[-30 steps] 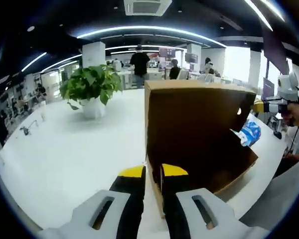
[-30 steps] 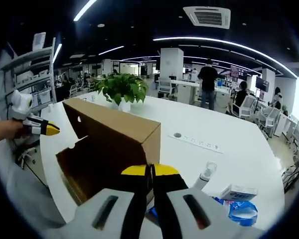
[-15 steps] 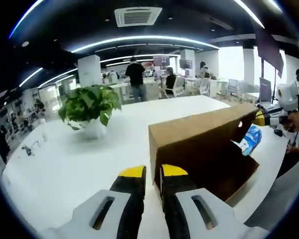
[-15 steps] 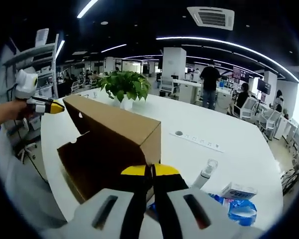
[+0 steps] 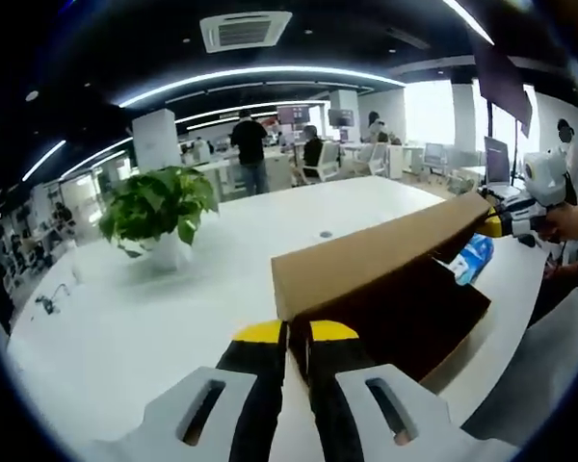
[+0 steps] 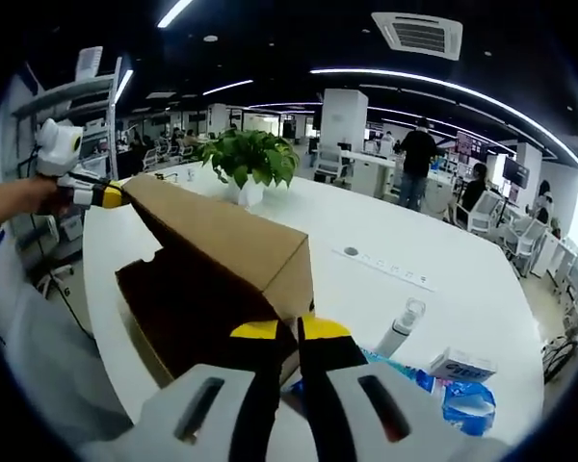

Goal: Operate the shoe box by opening the lid, removing the specified soft item, and placing it in the target area until the item is outside and the box remains undamaged.

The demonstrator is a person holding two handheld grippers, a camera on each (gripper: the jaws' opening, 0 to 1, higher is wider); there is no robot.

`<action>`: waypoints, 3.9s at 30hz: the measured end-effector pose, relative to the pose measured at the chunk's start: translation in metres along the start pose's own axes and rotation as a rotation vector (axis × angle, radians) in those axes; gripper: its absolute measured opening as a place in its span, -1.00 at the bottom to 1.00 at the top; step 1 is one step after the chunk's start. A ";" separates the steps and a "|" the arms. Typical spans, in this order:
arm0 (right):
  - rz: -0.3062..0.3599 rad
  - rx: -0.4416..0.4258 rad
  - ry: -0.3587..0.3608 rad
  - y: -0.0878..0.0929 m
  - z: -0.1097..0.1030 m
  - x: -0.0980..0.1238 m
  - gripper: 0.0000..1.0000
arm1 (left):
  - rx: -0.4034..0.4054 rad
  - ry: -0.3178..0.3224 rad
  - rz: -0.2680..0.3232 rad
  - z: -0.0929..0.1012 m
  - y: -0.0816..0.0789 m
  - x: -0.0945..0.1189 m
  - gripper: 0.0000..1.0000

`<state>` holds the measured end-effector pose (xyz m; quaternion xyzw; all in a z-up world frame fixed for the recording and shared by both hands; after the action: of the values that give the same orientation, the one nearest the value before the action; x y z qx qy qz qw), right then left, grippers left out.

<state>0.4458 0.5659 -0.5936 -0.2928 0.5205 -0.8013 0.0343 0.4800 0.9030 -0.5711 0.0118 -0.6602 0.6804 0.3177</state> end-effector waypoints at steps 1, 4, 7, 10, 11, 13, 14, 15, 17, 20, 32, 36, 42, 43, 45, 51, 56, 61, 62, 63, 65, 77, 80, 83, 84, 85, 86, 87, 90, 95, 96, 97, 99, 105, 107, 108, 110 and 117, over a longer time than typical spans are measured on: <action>0.000 0.009 -0.004 0.001 -0.001 0.000 -0.90 | 0.001 0.002 -0.005 0.000 0.002 0.001 -0.90; 0.008 0.018 -0.021 0.003 -0.006 0.002 -0.86 | 0.009 0.009 -0.015 0.000 0.007 0.003 -0.88; 0.011 0.028 -0.037 0.005 -0.011 0.002 -0.82 | 0.004 0.018 -0.028 0.003 0.012 0.005 -0.84; 0.010 0.033 -0.052 0.008 -0.015 0.003 -0.78 | -0.001 0.029 -0.040 0.004 0.019 0.007 -0.79; 0.010 0.035 -0.058 0.010 -0.016 0.004 -0.77 | -0.001 0.032 -0.044 0.005 0.020 0.008 -0.78; 0.011 0.041 -0.074 0.012 -0.020 0.005 -0.74 | -0.011 0.044 -0.054 0.006 0.025 0.009 -0.74; 0.010 0.047 -0.088 0.015 -0.022 0.005 -0.71 | -0.017 0.049 -0.065 0.007 0.029 0.010 -0.72; 0.010 0.056 -0.099 0.016 -0.024 0.006 -0.68 | -0.025 0.053 -0.068 0.007 0.031 0.011 -0.70; 0.010 0.071 -0.119 0.019 -0.029 0.007 -0.60 | -0.041 0.062 -0.086 0.009 0.037 0.012 -0.67; 0.003 0.084 -0.155 0.025 -0.036 0.009 -0.51 | -0.049 0.074 -0.104 0.011 0.044 0.014 -0.62; -0.037 0.113 -0.235 0.045 -0.057 0.007 -0.29 | -0.079 0.094 -0.190 0.015 0.078 0.013 -0.48; -0.051 0.129 -0.258 0.051 -0.061 0.006 -0.24 | -0.079 0.099 -0.214 0.014 0.086 0.011 -0.46; -0.071 0.127 -0.274 0.058 -0.066 0.004 -0.21 | -0.071 0.104 -0.243 0.014 0.098 0.006 -0.42; -0.073 0.125 -0.274 0.060 -0.067 0.003 -0.20 | -0.068 0.104 -0.248 0.014 0.099 0.006 -0.41; -0.079 0.118 -0.277 0.062 -0.068 0.002 -0.19 | -0.063 0.105 -0.258 0.014 0.103 0.004 -0.40; -0.095 0.089 -0.280 0.068 -0.072 -0.001 -0.18 | -0.027 0.106 -0.286 0.013 0.113 -0.001 -0.38; -0.116 0.059 -0.284 0.074 -0.074 -0.005 -0.20 | -0.030 0.107 -0.308 0.011 0.120 -0.006 -0.37; -0.141 0.048 -0.285 0.078 -0.076 -0.009 -0.20 | 0.006 0.103 -0.317 0.010 0.127 -0.009 -0.36; -0.143 0.046 -0.285 0.079 -0.077 -0.010 -0.20 | 0.004 0.101 -0.318 0.010 0.128 -0.010 -0.36; -0.148 0.047 -0.283 0.079 -0.077 -0.010 -0.20 | 0.006 0.098 -0.323 0.010 0.129 -0.012 -0.36; -0.153 0.056 -0.281 0.080 -0.078 -0.011 -0.21 | 0.009 0.092 -0.332 0.009 0.130 -0.013 -0.36; -0.181 0.085 -0.271 0.082 -0.075 -0.021 -0.22 | 0.007 0.061 -0.358 0.008 0.132 -0.024 -0.36; -0.183 0.084 -0.271 0.081 -0.073 -0.024 -0.22 | 0.006 0.060 -0.361 0.007 0.130 -0.027 -0.36; -0.184 0.082 -0.270 0.080 -0.071 -0.027 -0.22 | 0.006 0.061 -0.363 0.005 0.128 -0.032 -0.36; -0.184 0.083 -0.270 0.080 -0.070 -0.029 -0.22 | 0.004 0.061 -0.366 0.005 0.127 -0.033 -0.36; -0.185 0.083 -0.270 0.080 -0.069 -0.030 -0.22 | 0.004 0.061 -0.366 0.005 0.126 -0.034 -0.36; -0.186 0.082 -0.269 0.079 -0.067 -0.032 -0.22 | 0.004 0.061 -0.367 0.005 0.125 -0.036 -0.36; -0.185 0.082 -0.268 0.079 -0.066 -0.034 -0.22 | 0.003 0.061 -0.368 0.005 0.124 -0.038 -0.36; -0.186 0.080 -0.267 0.078 -0.063 -0.038 -0.22 | 0.002 0.063 -0.371 0.005 0.119 -0.042 -0.36; -0.185 0.076 -0.261 0.076 -0.056 -0.047 -0.22 | 0.000 0.063 -0.375 0.004 0.113 -0.050 -0.36; -0.186 0.075 -0.261 0.075 -0.055 -0.048 -0.22 | 0.001 0.063 -0.375 0.003 0.113 -0.052 -0.36; -0.186 0.076 -0.260 0.075 -0.054 -0.049 -0.22 | 0.001 0.063 -0.375 0.003 0.111 -0.054 -0.36; -0.186 0.074 -0.258 0.074 -0.051 -0.053 -0.22 | 0.002 0.062 -0.374 0.001 0.109 -0.057 -0.36; -0.183 0.073 -0.254 0.072 -0.043 -0.061 -0.22 | 0.004 0.062 -0.375 -0.003 0.103 -0.068 -0.36; -0.182 0.073 -0.253 0.072 -0.041 -0.065 -0.22 | 0.004 0.062 -0.376 -0.002 0.101 -0.070 -0.36; -0.181 0.073 -0.253 0.072 -0.040 -0.065 -0.22 | 0.005 0.062 -0.377 -0.004 0.099 -0.073 -0.36; -0.182 0.074 -0.253 0.071 -0.037 -0.068 -0.22 | 0.005 0.062 -0.377 -0.004 0.097 -0.077 -0.36; -0.188 0.076 -0.252 0.068 -0.026 -0.079 -0.21 | 0.007 0.062 -0.377 -0.005 0.090 -0.088 -0.36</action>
<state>0.4810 0.5842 -0.6937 -0.4371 0.4517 -0.7770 0.0354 0.5119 0.8770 -0.6907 0.1155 -0.6339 0.6110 0.4598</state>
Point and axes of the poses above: the point that each gripper's makers call its tool centre point, and the gripper's own axes: x roughly backward along the fingers, z roughly to its right, y roughly out of its underside, the point moved 6 cm from there along x, roughly backward along the fingers, and after that the axes turned 13 degrees about x, right-handed, at the moved point
